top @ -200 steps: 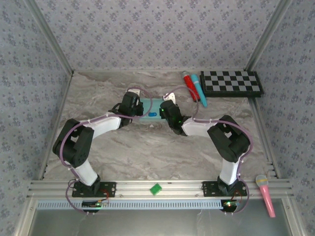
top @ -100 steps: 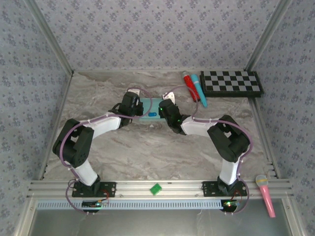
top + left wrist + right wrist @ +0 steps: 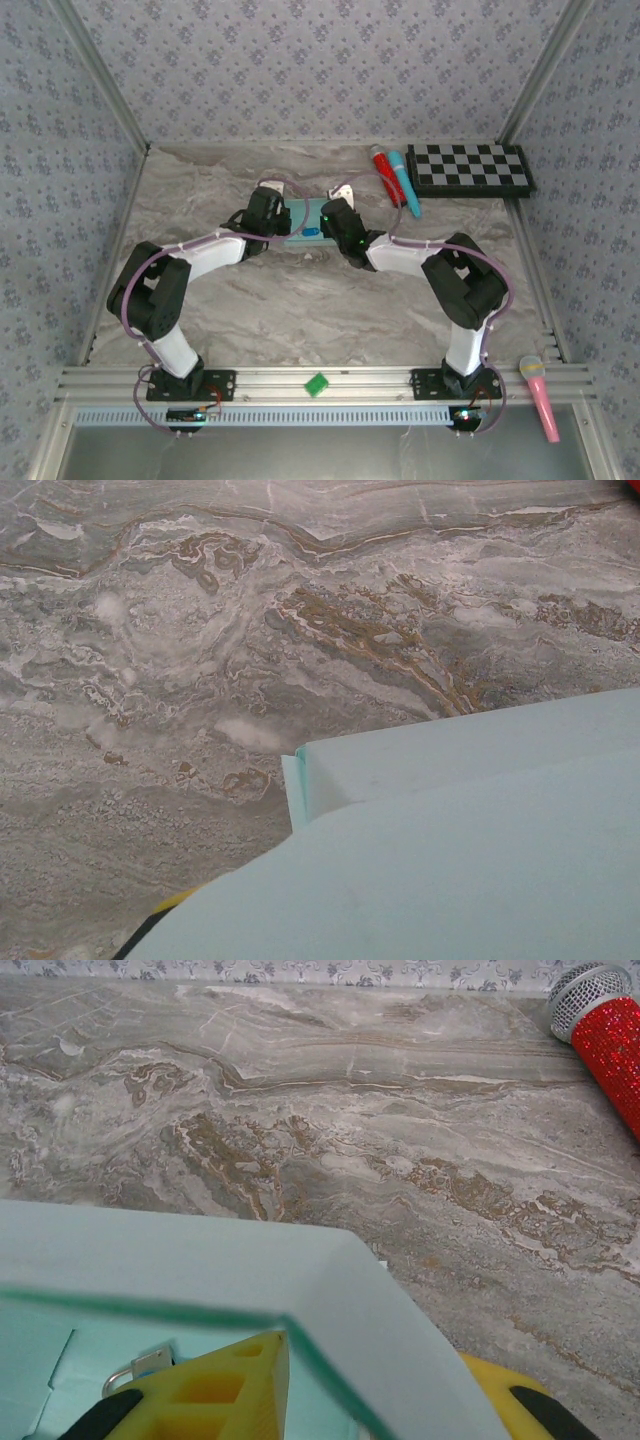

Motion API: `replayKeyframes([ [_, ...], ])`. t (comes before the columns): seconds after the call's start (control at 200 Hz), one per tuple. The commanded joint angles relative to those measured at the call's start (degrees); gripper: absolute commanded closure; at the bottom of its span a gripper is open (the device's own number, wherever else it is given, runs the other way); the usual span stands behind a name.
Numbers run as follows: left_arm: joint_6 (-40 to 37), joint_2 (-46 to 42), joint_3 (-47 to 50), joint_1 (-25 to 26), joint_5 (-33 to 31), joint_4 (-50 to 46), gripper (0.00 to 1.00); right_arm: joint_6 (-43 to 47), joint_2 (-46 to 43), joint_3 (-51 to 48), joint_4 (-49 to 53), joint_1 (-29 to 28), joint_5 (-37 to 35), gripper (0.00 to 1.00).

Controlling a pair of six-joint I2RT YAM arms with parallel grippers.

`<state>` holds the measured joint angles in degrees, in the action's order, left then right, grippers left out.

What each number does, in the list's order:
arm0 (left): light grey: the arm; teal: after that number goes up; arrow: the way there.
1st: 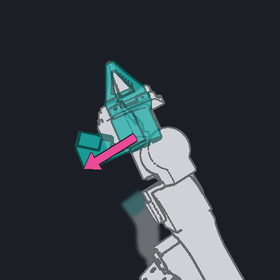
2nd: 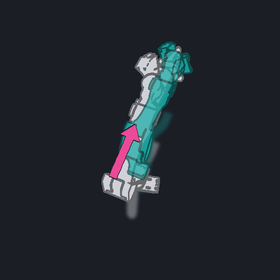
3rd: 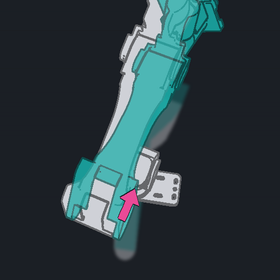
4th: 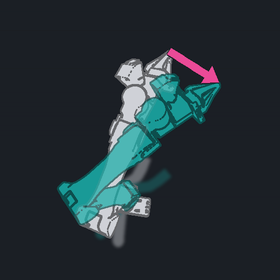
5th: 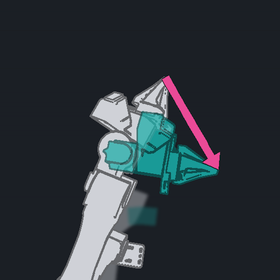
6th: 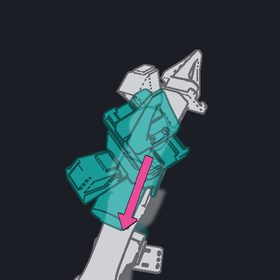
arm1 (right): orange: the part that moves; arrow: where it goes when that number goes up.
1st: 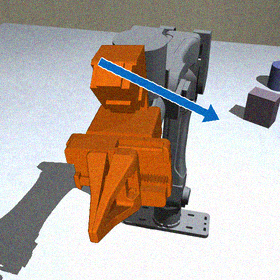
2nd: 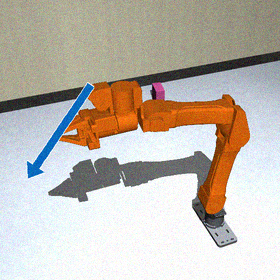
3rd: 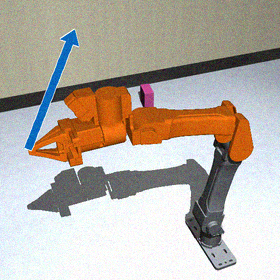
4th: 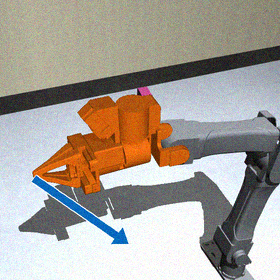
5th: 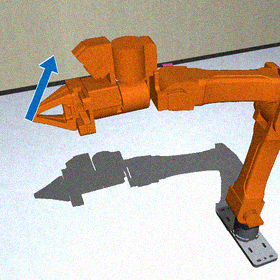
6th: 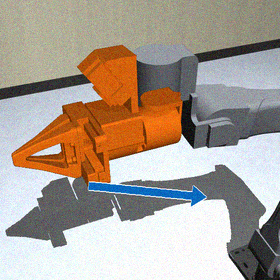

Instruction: Fold the paper box

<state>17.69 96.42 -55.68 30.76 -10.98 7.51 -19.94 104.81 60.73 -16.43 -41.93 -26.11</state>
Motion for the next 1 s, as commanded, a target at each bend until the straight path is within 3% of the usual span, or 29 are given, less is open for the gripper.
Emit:
replayKeyframes([
  [0.0, 0.6, -0.9, -1.1, 0.5, 1.0, -1.2, 0.87, -1.5, 1.2, 2.1, 0.7, -0.8, 1.8, 0.74],
  [0.405, 1.5, -0.9, -0.2, 0.5, 1.1, -1.1, 0.90, -4.1, 2.1, 0.7, -0.3, -0.8, 2.5, 0.79],
  [0.994, 2.4, -2.9, 4.8, 0.5, 0.8, 0.5, 0.90, -4.6, 1.7, -3.1, -0.8, -2.4, 0.3, 0.79],
])
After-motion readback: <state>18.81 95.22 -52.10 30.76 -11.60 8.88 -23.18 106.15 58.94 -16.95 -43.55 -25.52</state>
